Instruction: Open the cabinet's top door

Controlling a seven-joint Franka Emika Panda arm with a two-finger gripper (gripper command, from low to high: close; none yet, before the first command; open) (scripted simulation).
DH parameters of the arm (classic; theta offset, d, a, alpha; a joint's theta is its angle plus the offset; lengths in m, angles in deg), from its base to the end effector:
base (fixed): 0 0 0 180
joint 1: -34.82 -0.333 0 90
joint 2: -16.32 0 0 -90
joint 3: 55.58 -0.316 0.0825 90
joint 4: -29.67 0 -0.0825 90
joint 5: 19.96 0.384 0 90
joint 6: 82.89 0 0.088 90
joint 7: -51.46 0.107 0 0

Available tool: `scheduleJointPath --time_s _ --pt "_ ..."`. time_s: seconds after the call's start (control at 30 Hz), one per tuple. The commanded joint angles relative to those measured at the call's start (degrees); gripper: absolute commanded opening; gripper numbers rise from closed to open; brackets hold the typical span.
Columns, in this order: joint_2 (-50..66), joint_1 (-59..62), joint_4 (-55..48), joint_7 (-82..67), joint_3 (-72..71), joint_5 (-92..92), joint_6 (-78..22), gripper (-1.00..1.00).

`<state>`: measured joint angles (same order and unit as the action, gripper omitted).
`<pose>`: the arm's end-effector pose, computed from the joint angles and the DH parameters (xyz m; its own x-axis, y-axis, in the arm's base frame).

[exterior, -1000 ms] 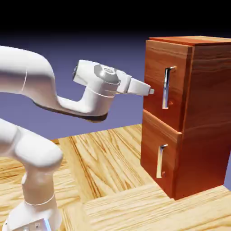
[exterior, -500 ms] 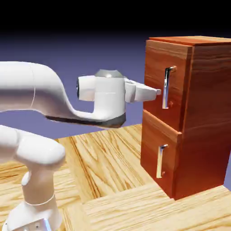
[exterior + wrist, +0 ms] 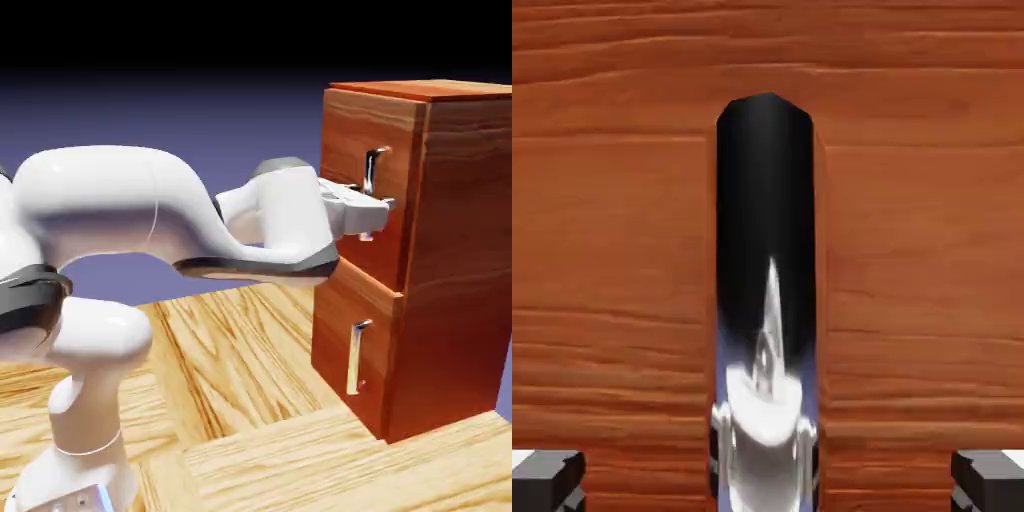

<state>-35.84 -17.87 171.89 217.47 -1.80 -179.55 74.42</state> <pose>0.4030 -0.0361 0.5050 0.0333 -0.7059 0.7075 0.0332 -0.7067 -0.7067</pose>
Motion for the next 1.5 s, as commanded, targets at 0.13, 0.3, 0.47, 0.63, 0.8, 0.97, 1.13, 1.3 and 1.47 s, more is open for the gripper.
scheduleJointPath --time_s 0.13,0.3,0.47,0.63,0.8,0.97,1.13,1.3,1.47 --pt "1.14 10.13 6.58 -0.06 -10.19 8.23 -5.91 -1.00" --pt "1.30 18.96 11.53 -0.28 -20.57 16.86 -10.40 -1.00" --pt "1.21 27.14 14.81 0.00 -30.95 25.12 -12.97 -1.00" --pt "0.52 34.96 17.11 0.01 -41.33 33.67 -14.31 -1.00" --pt "-1.21 41.05 19.05 -1.68 -51.08 43.72 -16.25 -1.00" --pt "-2.64 49.04 19.50 -1.39 -59.73 50.05 -13.72 -1.00" --pt "-4.43 59.42 19.06 0.75 -67.79 53.43 -7.05 -1.00" --pt "-8.82 65.24 20.26 -3.88 -75.85 65.06 -5.96 -1.00" --pt "-10.80 62.34 21.11 -10.61 -80.90 77.52 -13.97 -1.00"
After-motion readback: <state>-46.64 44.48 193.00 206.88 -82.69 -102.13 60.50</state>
